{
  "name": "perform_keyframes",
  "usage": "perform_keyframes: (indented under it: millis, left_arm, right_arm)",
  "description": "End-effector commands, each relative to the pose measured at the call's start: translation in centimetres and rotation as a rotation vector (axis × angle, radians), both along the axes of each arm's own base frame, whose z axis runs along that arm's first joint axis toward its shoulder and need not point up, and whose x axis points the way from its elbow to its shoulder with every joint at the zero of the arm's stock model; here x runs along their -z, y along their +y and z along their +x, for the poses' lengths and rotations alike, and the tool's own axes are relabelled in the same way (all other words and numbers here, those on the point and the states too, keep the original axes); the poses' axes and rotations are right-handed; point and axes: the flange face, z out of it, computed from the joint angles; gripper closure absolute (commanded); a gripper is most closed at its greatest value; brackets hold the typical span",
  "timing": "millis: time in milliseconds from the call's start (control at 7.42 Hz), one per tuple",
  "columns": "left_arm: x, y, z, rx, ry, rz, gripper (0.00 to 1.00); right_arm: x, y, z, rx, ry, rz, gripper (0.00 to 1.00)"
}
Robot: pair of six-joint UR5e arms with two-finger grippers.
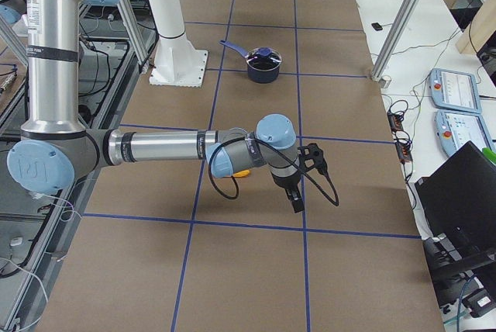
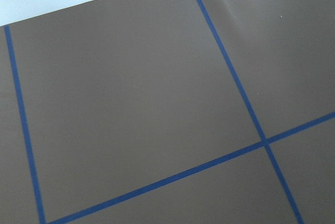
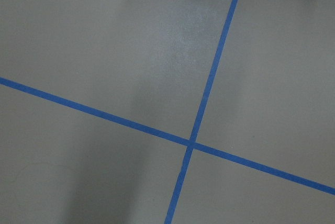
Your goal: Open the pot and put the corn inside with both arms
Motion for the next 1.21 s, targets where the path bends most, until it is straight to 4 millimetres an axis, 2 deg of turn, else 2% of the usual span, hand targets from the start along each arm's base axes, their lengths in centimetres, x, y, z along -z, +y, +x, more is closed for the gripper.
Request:
perform_keyframes:
  millis: [0, 135, 270, 404, 539, 809, 943, 1078]
  left_arm:
    - [8.9, 1.6, 14.3, 0.023, 0.027, -0.103, 0.03]
    - [12.9, 3.8, 20.7, 0.038, 0.036, -0.161, 0.02]
    - [15.8, 5.7, 25.0, 0.058, 0.052, -0.234, 0.02]
    - [19.4, 7.4, 28.3, 0.083, 0.02, -0.272, 0.02]
    - [23.8, 10.9, 33.2, 0.1, -0.031, -0.3, 0.02]
    - [28.6, 14.2, 38.4, 0.115, -0.008, -0.391, 0.02]
    - [30.4, 14.1, 40.7, 0.127, -0.014, -0.406, 0.02]
    - [30.1, 13.7, 42.3, 0.135, -0.037, -0.422, 0.02]
  right_arm:
    - [-0.6, 0.1, 0.0, 0.0, 0.003, -0.009, 0.0]
    - [-0.8, 0.1, 0.0, 0.0, 0.002, -0.013, 0.0]
    - [-0.9, 0.1, 0.0, 0.0, 0.002, -0.013, 0.0]
    - [-1.1, 0.0, 0.0, 0.0, 0.002, -0.017, 0.0]
    - [-1.2, 0.0, 0.0, 0.0, 0.002, -0.018, 0.0]
    - [-1.4, 0.0, 0.0, 0.0, 0.002, -0.023, 0.0]
    - [-1.5, 0.0, 0.0, 0.0, 0.002, -0.024, 0.0]
    - [-1.6, 0.1, 0.0, 0.0, 0.002, -0.026, 0.0]
